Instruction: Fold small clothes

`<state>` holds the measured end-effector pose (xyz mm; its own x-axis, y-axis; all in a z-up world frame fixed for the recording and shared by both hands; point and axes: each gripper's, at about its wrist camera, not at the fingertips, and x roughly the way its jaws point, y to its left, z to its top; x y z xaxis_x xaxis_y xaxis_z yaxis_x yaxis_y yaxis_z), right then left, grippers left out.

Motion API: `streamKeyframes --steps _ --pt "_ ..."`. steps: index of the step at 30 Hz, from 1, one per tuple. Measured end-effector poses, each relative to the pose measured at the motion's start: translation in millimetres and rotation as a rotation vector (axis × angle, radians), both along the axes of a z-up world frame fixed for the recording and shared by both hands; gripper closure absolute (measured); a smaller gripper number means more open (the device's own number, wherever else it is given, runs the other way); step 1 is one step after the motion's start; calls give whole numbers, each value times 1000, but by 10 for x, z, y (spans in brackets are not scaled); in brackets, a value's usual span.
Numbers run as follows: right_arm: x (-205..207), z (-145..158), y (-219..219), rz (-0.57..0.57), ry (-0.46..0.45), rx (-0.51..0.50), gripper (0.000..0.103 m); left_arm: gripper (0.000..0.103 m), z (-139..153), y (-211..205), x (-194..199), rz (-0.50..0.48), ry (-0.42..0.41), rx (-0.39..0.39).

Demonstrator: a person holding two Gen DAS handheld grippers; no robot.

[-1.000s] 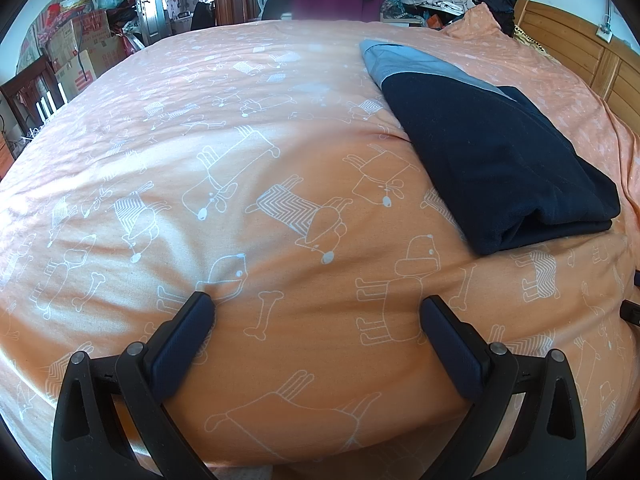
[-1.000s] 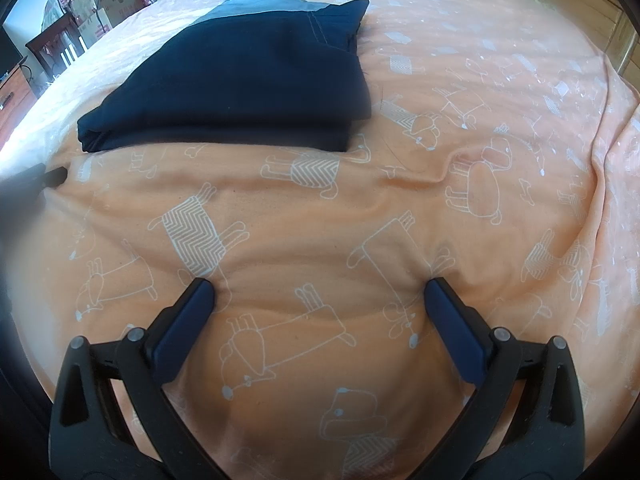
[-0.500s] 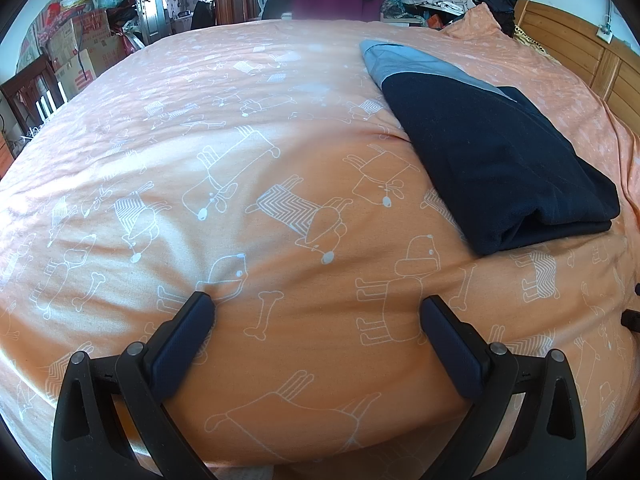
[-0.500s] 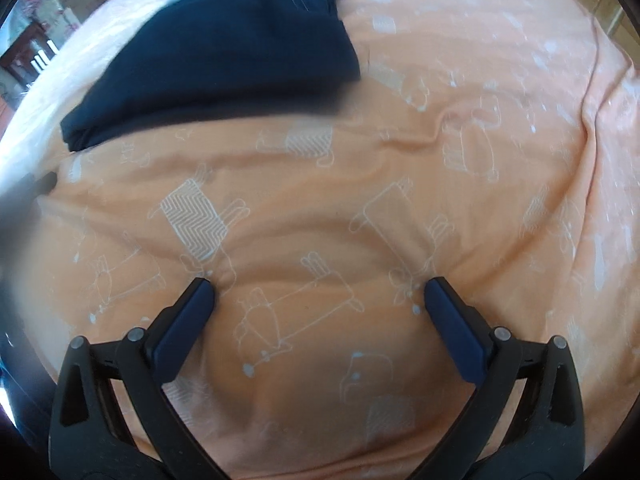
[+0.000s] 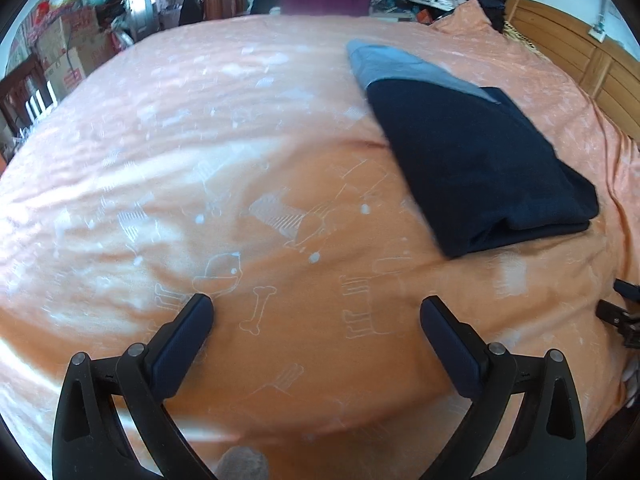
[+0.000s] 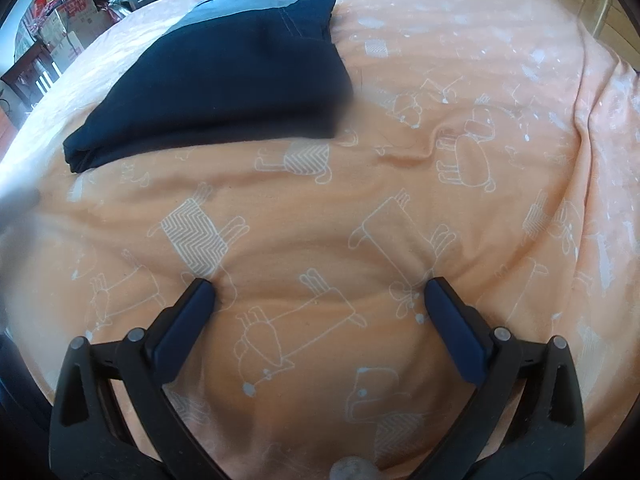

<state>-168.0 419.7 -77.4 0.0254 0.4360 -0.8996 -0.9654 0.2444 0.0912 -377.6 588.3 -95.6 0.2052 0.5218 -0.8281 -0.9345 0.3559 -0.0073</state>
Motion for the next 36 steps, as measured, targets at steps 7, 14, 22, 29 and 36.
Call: streamKeyframes --steps 7,14,22,29,36 --pt "-178 676 -137 -2 -18 105 0 0 867 -314 2 -27 -61 178" --pt "-600 2531 -555 -12 -330 615 0 0 2388 -853 70 -37 -124 591" --pt "-909 2907 -746 -23 -339 692 0 0 3352 -1440 -96 -34 -336 805" --pt "-792 2608 -875 -49 -185 558 0 0 3076 -1503 46 -72 -281 666" --pt "-736 2440 -915 -64 -151 468 0 0 2776 -1453 107 -76 -279 548"
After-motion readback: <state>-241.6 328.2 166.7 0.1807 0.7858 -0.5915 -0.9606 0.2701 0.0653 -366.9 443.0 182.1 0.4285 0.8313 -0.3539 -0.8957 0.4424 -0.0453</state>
